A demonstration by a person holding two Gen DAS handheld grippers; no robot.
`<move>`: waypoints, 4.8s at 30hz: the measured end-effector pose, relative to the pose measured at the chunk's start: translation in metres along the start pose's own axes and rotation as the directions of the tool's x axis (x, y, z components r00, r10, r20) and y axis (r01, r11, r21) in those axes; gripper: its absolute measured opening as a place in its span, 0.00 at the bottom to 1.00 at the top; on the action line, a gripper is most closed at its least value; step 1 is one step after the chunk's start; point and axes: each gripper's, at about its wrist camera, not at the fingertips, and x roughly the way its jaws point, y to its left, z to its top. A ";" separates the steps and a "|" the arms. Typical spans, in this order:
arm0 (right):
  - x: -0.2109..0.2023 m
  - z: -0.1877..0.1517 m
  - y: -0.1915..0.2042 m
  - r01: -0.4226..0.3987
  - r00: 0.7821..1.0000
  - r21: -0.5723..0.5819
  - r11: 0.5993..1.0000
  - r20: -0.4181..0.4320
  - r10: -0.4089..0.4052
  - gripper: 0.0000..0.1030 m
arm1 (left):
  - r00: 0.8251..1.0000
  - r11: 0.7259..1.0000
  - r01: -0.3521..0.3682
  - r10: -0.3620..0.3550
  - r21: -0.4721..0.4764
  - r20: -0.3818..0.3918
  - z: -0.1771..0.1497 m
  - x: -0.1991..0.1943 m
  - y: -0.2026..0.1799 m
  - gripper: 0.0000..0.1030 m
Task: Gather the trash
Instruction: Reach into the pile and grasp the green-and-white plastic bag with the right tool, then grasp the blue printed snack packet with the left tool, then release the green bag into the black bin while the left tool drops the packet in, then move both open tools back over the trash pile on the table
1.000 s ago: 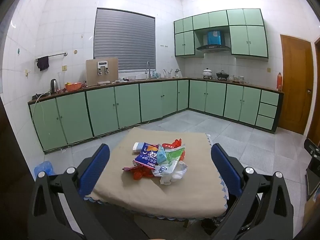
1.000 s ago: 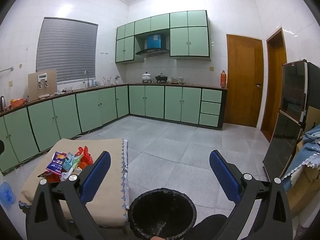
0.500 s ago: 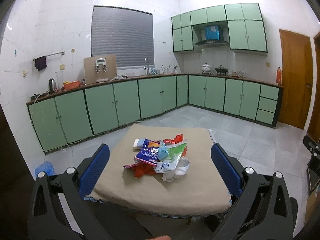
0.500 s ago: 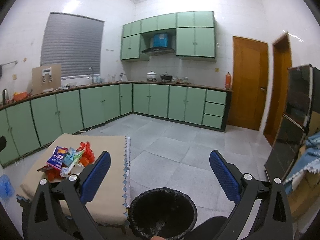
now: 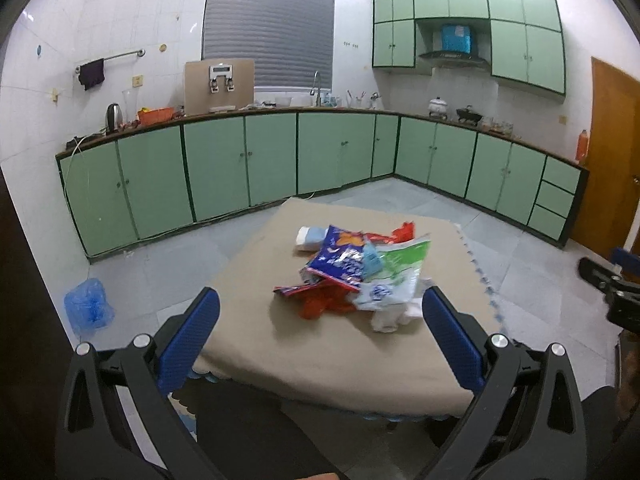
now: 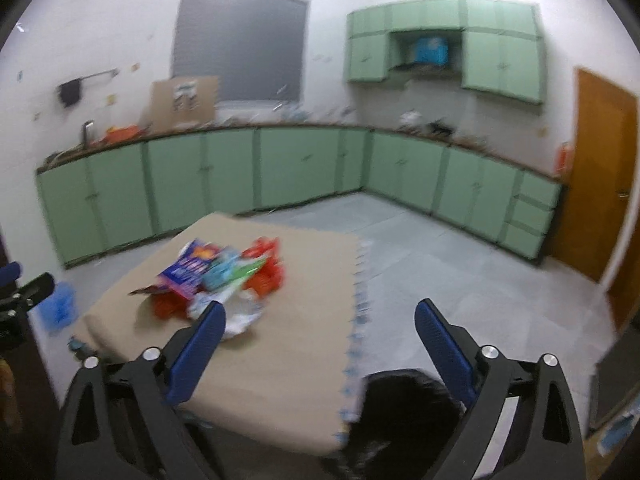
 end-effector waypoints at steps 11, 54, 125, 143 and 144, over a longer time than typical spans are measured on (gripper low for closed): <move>0.155 -0.030 0.042 -0.262 0.914 0.121 0.957 -0.289 0.287 0.33 | 0.996 1.000 -0.004 0.002 -0.020 -0.089 -0.021 0.080 0.015 0.95; 0.149 -0.014 -0.033 -0.295 0.920 0.311 0.904 -0.161 0.356 0.02 | 0.968 0.961 0.122 -0.060 0.248 -0.244 -0.030 0.223 0.020 0.15; 0.071 -0.168 -0.255 0.341 0.896 0.407 0.848 -0.414 -0.161 0.72 | 0.784 0.732 0.614 -0.523 0.296 -0.333 -0.073 0.158 -0.313 0.68; 0.080 -0.064 -0.046 -0.133 0.978 0.153 0.979 -0.143 0.155 0.70 | 0.990 0.977 0.131 -0.137 0.170 0.026 -0.016 0.061 -0.071 0.88; 0.084 -0.062 -0.036 -0.144 0.976 0.138 0.980 -0.146 0.163 0.68 | 0.992 0.981 0.118 -0.124 0.156 0.032 -0.014 0.060 -0.063 0.88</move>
